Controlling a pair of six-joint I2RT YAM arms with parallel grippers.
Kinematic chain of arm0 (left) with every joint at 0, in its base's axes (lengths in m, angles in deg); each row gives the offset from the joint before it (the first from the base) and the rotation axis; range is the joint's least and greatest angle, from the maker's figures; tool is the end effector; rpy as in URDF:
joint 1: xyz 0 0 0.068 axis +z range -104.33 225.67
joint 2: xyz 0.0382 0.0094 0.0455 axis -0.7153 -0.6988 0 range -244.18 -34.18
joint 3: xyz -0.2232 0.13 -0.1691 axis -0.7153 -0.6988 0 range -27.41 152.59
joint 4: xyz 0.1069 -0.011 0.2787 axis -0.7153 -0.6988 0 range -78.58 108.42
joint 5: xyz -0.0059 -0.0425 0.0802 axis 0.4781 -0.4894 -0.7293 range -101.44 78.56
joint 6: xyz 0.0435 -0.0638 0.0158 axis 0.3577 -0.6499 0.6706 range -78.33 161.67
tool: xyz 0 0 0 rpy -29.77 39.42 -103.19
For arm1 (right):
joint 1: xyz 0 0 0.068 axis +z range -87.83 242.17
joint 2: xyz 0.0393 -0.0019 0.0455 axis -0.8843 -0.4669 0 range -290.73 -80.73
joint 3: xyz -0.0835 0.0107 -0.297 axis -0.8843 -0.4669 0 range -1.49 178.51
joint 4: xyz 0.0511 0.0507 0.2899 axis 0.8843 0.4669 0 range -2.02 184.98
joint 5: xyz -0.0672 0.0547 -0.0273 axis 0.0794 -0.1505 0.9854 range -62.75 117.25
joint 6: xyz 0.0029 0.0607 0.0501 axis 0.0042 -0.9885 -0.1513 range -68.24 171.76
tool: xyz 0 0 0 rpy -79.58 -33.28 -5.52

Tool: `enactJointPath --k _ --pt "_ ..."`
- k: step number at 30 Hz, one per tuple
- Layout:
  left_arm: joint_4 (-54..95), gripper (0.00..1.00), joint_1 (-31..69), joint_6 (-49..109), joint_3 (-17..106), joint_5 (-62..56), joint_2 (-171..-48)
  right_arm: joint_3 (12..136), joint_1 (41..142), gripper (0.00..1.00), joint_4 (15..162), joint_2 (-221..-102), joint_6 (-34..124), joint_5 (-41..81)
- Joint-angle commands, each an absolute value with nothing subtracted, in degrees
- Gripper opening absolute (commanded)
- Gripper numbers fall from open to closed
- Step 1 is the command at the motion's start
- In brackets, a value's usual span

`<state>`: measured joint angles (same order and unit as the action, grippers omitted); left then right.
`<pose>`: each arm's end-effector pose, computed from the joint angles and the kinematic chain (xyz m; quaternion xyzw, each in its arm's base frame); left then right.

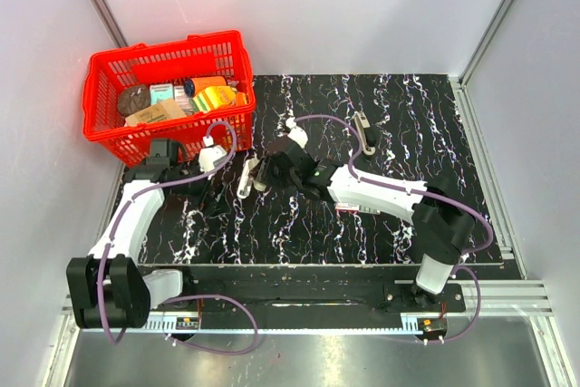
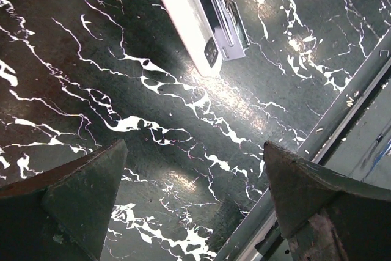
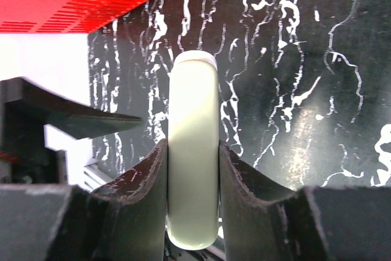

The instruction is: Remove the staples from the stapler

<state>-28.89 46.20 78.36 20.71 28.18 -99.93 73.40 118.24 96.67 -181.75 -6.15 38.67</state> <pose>0.2394 -0.0410 0.2447 0.3549 0.8503 -0.2484 0.2990 0.2759 0.3861 0.2575 0.0602 0.8810 0.3385 0.3251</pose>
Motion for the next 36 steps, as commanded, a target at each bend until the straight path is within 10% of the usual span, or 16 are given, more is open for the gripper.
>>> enactJointPath --k 1,14,24,36 --pt "-28.3 0.99 46.1 83.4 22.3 32.4 -102.1 73.3 118.1 0.00 90.4 -177.2 -8.3 36.1" --pt "-30.6 0.92 44.3 86.4 24.5 37.9 -104.8 71.0 118.1 0.00 83.4 -176.4 -11.9 31.1" --pt "-34.3 0.39 44.3 91.1 26.7 38.0 -108.2 69.7 118.2 0.00 81.7 -176.1 -12.7 28.2" --pt "-30.3 0.08 44.3 88.1 25.4 35.2 -105.8 64.6 118.2 0.00 79.6 -176.0 -11.4 22.8"
